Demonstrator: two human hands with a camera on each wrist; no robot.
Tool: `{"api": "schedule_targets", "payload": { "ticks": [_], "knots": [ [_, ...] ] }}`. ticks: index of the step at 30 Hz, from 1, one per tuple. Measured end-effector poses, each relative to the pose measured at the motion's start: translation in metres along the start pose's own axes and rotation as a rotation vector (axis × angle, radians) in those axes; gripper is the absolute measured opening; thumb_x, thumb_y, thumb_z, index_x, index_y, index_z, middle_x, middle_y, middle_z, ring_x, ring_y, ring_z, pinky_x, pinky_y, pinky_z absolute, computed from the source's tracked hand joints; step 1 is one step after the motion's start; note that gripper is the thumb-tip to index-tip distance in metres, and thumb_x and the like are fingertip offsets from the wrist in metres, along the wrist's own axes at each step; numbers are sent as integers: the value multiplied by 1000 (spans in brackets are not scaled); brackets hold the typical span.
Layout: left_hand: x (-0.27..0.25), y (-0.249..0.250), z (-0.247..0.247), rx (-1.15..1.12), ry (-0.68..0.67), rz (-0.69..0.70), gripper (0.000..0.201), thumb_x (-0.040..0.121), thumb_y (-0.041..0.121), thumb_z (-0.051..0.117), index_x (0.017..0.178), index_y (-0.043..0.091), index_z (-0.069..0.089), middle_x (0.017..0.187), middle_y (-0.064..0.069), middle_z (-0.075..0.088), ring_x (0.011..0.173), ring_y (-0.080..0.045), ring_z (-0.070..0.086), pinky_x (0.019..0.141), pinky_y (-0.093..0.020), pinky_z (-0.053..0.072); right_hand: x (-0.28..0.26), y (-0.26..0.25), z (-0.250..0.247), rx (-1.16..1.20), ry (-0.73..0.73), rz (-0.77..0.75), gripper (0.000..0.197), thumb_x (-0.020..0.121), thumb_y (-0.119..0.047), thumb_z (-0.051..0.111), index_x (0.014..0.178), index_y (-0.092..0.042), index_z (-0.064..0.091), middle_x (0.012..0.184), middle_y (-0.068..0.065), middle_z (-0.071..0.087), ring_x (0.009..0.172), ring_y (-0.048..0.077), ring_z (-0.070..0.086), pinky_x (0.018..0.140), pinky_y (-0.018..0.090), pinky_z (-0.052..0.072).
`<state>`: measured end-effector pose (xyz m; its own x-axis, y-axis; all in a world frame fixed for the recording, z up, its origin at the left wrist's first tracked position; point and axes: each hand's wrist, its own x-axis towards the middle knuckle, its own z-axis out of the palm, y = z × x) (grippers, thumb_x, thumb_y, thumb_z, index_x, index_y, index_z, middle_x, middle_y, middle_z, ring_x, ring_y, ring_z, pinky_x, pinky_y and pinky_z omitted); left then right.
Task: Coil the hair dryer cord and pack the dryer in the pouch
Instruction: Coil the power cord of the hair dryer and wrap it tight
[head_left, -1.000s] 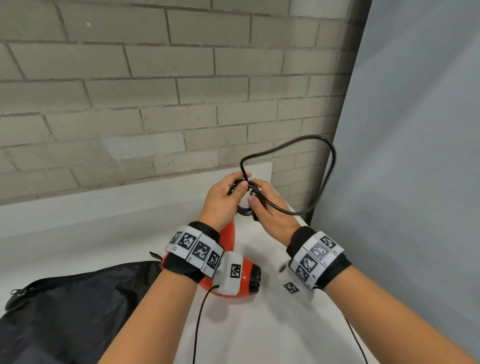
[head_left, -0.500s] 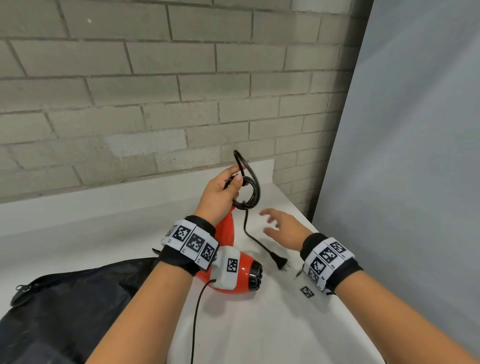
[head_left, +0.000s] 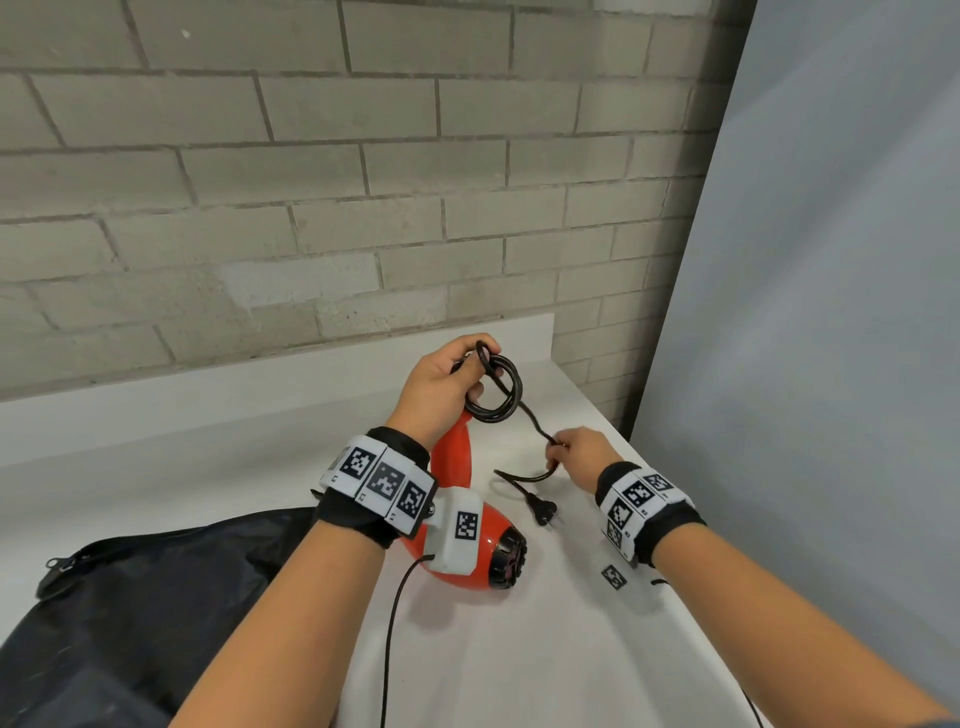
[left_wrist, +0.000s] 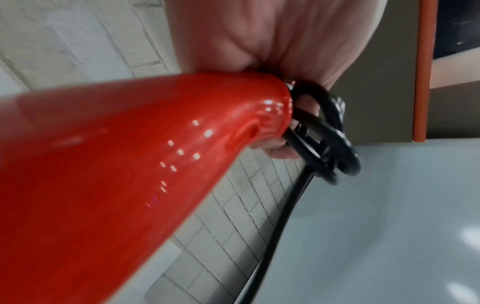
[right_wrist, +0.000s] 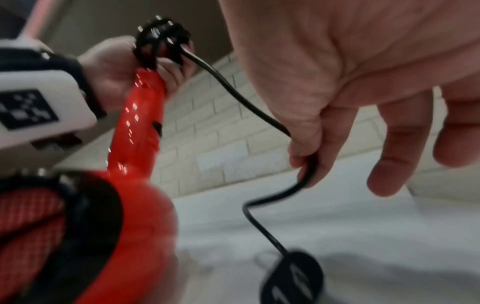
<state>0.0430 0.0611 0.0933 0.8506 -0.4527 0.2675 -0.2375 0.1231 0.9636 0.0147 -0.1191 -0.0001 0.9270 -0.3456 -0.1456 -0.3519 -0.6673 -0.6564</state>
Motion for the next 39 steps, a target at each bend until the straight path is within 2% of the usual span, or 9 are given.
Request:
{"api": "schedule_targets", "payload": {
  "ticks": [3,7,10,13,20,24,30,33,39],
  "knots": [
    [-1,-1,0,42,17,32,22,94,13,45,86,27,60,71,1,59,45,-2,38,46,-13,33,-5,4,3,-30,48,-31,18,91,-3,39,96,-13,54,111,17,62,93,26,57,79,27,46],
    [-4,-4,2,98,54,81,25,94,14,45,95,32,61,74,2,60,48,-2,39,51,-13,36,-24,-19,-4,103,46,-442,49,91,-10,49,136,-23,36,144,3,39,132,21,36,108,30,27],
    [-6,-3,4,127,53,105,28,95,12,41,104,30,60,77,3,60,49,2,46,53,-9,38,-33,-38,-8,68,25,-622,36,92,-15,49,128,-19,50,138,-1,45,124,16,40,105,26,30],
    [-7,0,6,112,35,90,27,96,15,38,104,28,60,76,1,59,46,0,41,48,-10,36,-41,-48,-12,161,-51,-601,22,95,-15,44,91,-14,65,99,-1,63,95,16,57,83,15,40],
    [-9,3,-5,-14,-49,36,26,95,15,39,85,23,61,73,4,54,46,-3,38,48,-13,30,-26,-44,-38,430,-82,-406,32,97,-9,36,69,-19,51,53,-5,39,41,1,38,62,22,39],
    [-10,3,-10,-71,-75,16,27,95,15,39,84,24,62,63,16,59,46,-3,40,47,-10,33,-35,-55,-64,662,-200,-388,37,97,-10,35,70,-19,58,58,-4,34,45,3,36,76,29,46],
    [-13,6,-1,36,-83,56,20,89,33,43,85,26,61,72,7,52,46,-1,38,50,-10,32,-41,-78,-73,399,220,-408,28,93,-18,47,66,-18,56,63,-1,46,60,11,39,60,21,33],
    [-14,7,3,32,-88,51,12,87,20,54,81,23,63,66,8,51,47,-2,39,52,-12,35,-39,-86,-75,369,377,-436,21,92,-17,49,79,-9,63,60,-2,48,58,9,41,53,10,32],
    [-10,8,2,293,-112,114,22,85,8,58,103,20,58,94,17,57,81,11,54,85,-15,43,-56,-101,-93,437,500,-578,20,93,-12,48,88,-4,66,72,1,58,63,-1,49,58,2,36]
  ]
}}
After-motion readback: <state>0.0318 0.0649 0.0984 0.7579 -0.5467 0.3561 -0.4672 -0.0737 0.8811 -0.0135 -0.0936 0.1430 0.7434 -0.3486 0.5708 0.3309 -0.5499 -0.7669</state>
